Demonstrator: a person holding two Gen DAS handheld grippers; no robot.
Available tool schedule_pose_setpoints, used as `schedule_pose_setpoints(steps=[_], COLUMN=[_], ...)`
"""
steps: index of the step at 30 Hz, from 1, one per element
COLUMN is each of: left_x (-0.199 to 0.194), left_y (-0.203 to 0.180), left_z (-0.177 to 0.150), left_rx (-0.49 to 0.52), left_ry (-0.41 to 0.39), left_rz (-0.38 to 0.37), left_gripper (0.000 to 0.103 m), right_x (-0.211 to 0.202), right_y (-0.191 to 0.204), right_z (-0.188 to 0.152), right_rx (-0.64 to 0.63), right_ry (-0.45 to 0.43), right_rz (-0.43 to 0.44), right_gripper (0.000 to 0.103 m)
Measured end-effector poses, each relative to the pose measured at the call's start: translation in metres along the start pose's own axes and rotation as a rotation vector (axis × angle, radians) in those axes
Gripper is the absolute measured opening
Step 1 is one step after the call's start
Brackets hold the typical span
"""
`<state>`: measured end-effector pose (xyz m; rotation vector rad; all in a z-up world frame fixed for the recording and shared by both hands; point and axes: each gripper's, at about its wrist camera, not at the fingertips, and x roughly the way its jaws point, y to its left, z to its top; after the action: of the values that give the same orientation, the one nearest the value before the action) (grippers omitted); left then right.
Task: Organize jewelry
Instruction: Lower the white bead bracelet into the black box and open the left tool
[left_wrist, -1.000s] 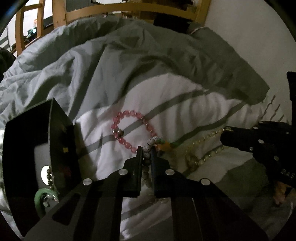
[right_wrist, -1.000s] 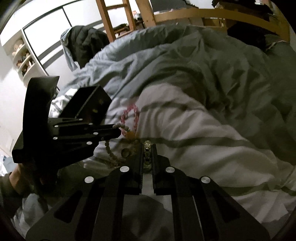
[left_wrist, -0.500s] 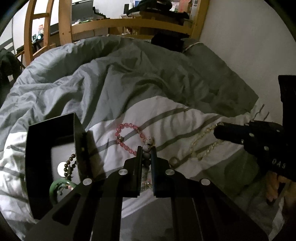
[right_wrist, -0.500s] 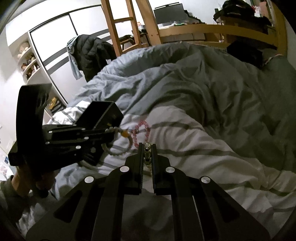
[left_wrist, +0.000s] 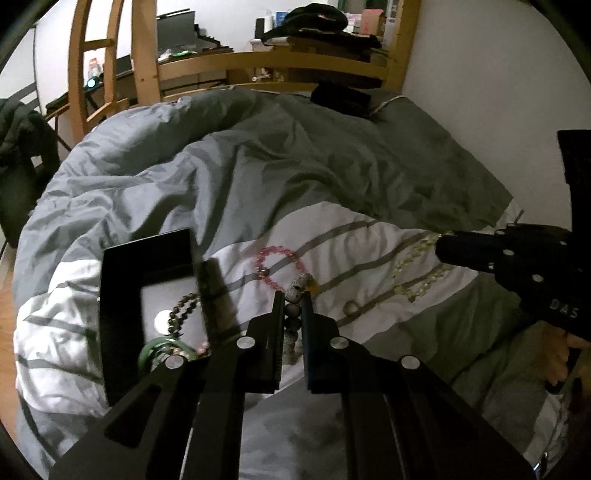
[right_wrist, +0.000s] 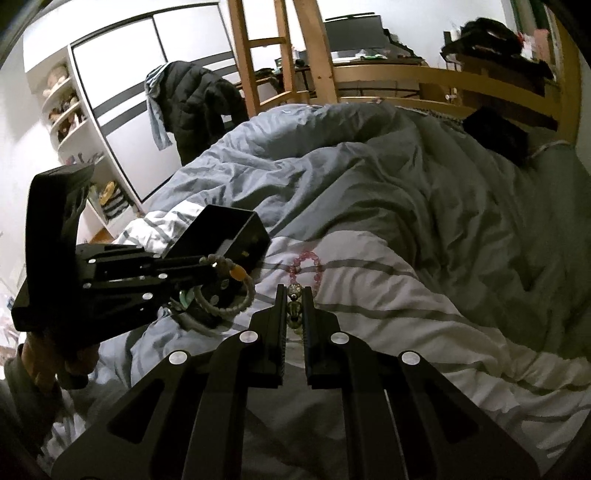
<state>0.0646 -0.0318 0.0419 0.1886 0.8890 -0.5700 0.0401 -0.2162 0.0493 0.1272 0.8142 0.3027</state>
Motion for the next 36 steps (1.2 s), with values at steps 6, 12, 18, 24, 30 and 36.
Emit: schedule_pose_setpoints(steps=[6,12,18,24,30,36], left_x=[-0.013,-0.021,-0.020,-0.016,-0.008,0.001], left_y=[0.018,0.039,0.064,0.079,0.092,0.109], left_z=[-0.001,0.001,0.001,-0.001,-0.003,-0.002], left_rx=[-0.035,-0.074,-0.117,-0.145,-0.177,-0.217], left_ry=[-0.011,-0.020,-0.008,0.008,0.025,0.043], left_rz=[0.029,0.067,0.112,0.133,0.135,0.129], left_gripper=[0.008,0.008,0.008,0.008,0.008,0.009], right_x=[-0.001,0.003,0.013,0.026,0.039,0.055], right_y=[0.020,0.042,0.062,0.078,0.091,0.101], right_z=[0.014,0.030,0.042,0.049,0.056,0.063], right_rx=[-0.034,-0.073,-0.106,-0.132,-0.155,-0.166], right_ry=[0.010,0.012,0.017,0.031,0.045,0.054], right_rz=[-0.004,-0.002,0.017,0.032,0.048,0.070], right_gripper=[0.008,0.008,0.008,0.008,0.008,0.008])
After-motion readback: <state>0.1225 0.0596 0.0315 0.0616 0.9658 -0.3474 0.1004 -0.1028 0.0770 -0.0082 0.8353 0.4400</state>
